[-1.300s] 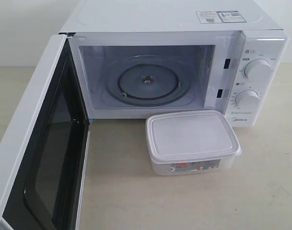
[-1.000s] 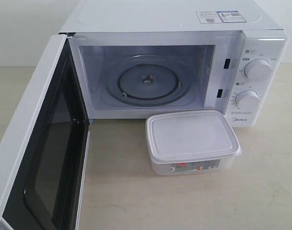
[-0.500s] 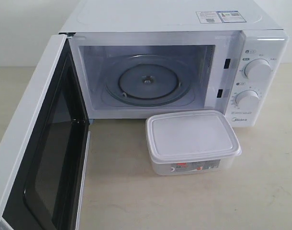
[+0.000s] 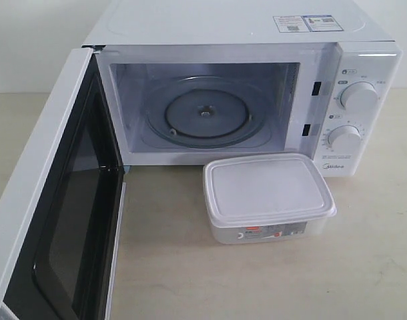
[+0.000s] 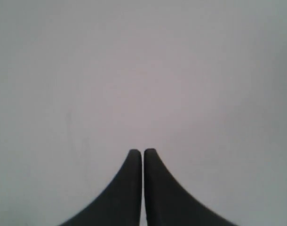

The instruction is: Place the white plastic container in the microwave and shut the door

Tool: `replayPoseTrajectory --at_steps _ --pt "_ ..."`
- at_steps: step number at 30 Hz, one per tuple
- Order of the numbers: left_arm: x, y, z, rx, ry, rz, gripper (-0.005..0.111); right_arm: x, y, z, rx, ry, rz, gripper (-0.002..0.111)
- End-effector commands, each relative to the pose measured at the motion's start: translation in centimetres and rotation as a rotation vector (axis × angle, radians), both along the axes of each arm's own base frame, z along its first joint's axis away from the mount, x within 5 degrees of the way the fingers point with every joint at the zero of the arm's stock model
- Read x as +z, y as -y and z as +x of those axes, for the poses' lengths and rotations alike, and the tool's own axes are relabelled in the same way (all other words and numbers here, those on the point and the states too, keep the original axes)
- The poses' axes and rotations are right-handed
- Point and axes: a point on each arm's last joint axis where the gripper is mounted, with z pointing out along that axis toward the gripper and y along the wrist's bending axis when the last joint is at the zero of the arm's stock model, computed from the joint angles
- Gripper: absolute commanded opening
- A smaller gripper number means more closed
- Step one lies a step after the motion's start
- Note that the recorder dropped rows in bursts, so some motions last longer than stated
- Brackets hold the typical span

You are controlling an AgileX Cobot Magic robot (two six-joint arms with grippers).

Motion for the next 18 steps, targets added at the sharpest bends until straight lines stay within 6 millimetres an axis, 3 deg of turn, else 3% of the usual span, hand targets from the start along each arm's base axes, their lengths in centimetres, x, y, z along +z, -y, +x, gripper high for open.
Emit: replayPoseTrajectory --at_steps 1,9,13,18 --pt "-0.1 0.0 0.0 -0.007 0.001 0.008 0.004 -2.5 0.0 5.4 -0.01 -0.419 -0.009 0.0" --pt "-0.1 0.0 0.0 -0.007 0.001 0.008 0.004 -10.2 -1.0 11.6 0.096 -1.12 -0.029 0.0" --pt "-0.1 0.0 0.0 -0.007 0.001 0.008 0.004 -14.3 -2.6 13.3 0.3 -1.215 -0.076 0.0" --pt "-0.1 0.0 0.0 -0.007 0.001 0.008 0.004 -19.2 -3.0 13.2 0.34 -1.256 -0.035 0.0"
